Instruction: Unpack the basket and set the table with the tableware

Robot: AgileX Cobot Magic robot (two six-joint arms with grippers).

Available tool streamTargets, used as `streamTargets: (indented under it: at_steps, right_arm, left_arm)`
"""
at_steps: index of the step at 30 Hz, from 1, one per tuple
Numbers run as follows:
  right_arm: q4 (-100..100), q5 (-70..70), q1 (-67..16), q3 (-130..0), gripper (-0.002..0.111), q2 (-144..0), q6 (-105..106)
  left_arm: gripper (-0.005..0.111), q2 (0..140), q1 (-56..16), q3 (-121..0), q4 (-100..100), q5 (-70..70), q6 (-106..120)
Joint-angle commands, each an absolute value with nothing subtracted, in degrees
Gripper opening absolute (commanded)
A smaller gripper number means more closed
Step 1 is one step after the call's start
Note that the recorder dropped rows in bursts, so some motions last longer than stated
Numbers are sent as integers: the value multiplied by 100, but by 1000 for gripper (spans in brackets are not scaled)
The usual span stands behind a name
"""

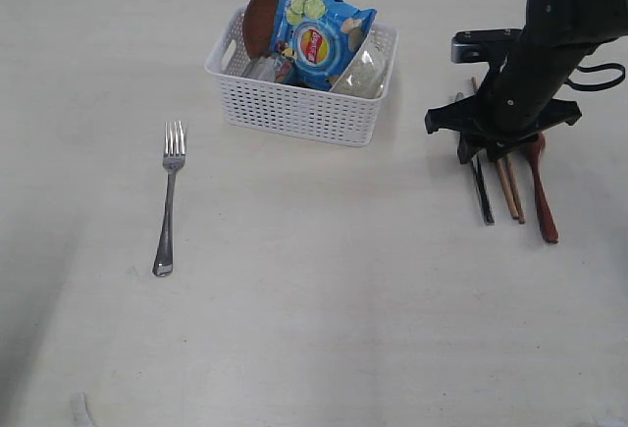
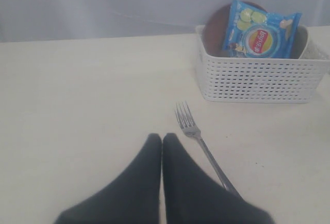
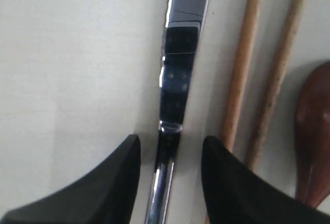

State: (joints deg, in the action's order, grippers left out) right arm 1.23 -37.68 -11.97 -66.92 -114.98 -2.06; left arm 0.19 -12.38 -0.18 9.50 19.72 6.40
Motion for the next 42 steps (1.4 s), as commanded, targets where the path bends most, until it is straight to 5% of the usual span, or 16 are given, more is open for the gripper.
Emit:
streamTargets:
  at_steps: [1, 13, 19, 42]
  right_arm:
    - [121, -3804, -1226, -6724, 38, -11520, -252]
    - [136, -3848, -1226, -6724, 37, -11748, -252]
    - [136, -3977, -1226, -6724, -1, -11908, -171]
    - [513, -4064, -1742, -6724, -1, -9413, -219]
  left_arm:
    - [0, 0, -1271, 0, 935, 1962, 636]
    - [0, 0, -1271, 0, 935, 1962, 636]
    - [0, 0, -1271, 0, 935, 1962, 636]
    - [0, 0, -1271, 0, 935, 1962, 636]
